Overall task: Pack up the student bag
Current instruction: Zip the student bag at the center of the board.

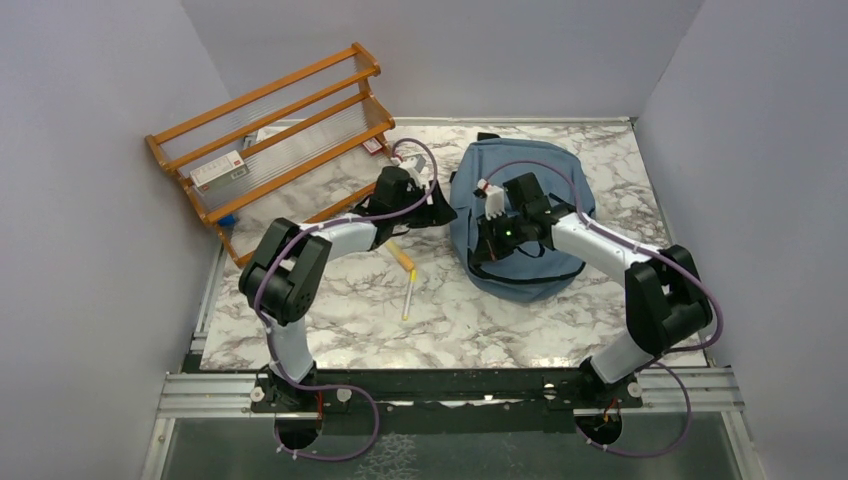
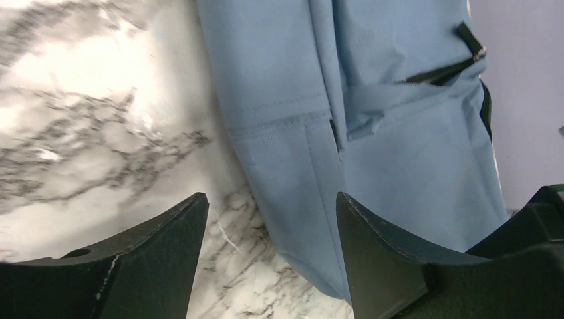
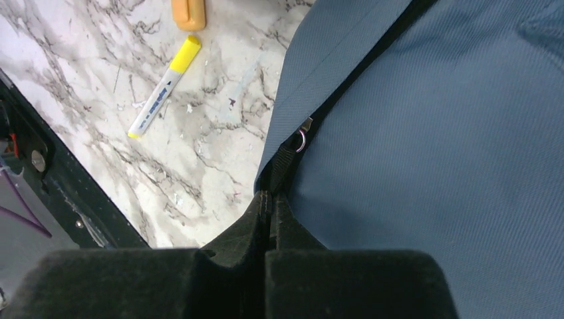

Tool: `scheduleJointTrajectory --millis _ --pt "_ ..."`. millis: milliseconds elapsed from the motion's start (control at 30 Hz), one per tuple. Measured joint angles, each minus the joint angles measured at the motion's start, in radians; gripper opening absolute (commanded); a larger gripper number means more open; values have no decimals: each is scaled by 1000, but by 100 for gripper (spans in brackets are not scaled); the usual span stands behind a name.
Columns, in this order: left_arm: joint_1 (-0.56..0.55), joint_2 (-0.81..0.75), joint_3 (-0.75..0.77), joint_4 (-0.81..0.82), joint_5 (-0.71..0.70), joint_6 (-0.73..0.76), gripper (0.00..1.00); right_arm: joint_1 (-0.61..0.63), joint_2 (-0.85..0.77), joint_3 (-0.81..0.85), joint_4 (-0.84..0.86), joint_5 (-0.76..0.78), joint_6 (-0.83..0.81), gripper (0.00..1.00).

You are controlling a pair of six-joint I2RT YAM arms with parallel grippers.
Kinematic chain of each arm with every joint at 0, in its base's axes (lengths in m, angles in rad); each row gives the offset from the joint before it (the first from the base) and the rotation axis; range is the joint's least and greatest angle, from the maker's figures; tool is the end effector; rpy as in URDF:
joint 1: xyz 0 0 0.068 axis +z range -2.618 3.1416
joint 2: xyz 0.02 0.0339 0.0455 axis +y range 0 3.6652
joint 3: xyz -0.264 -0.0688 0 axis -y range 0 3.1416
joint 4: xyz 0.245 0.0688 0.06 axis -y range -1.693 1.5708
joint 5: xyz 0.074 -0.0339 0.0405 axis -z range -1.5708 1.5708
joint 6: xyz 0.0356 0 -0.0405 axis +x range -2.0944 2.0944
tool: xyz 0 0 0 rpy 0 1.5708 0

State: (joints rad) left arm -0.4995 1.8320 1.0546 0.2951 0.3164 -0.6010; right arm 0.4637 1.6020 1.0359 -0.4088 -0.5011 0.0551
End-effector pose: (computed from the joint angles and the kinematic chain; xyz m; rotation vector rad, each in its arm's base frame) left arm 0.3462 -0.2015 0.1894 0.0993 2.1802 -0.9829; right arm 0.2842 0.1612 0.2095 -0.7190 2.4750 0.8380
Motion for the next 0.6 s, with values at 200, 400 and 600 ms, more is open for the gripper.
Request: scheduleJointTrajectory --millis 200,400,600 --pt "-75 22 5 -6 -2 -1 73 0 -54 -57 28 -3 31 1" --pt "-126 36 27 -17 -21 4 72 0 -72 -93 52 -12 50 1" --pt "-162 42 64 -71 -77 42 62 0 -101 -107 59 -14 61 1"
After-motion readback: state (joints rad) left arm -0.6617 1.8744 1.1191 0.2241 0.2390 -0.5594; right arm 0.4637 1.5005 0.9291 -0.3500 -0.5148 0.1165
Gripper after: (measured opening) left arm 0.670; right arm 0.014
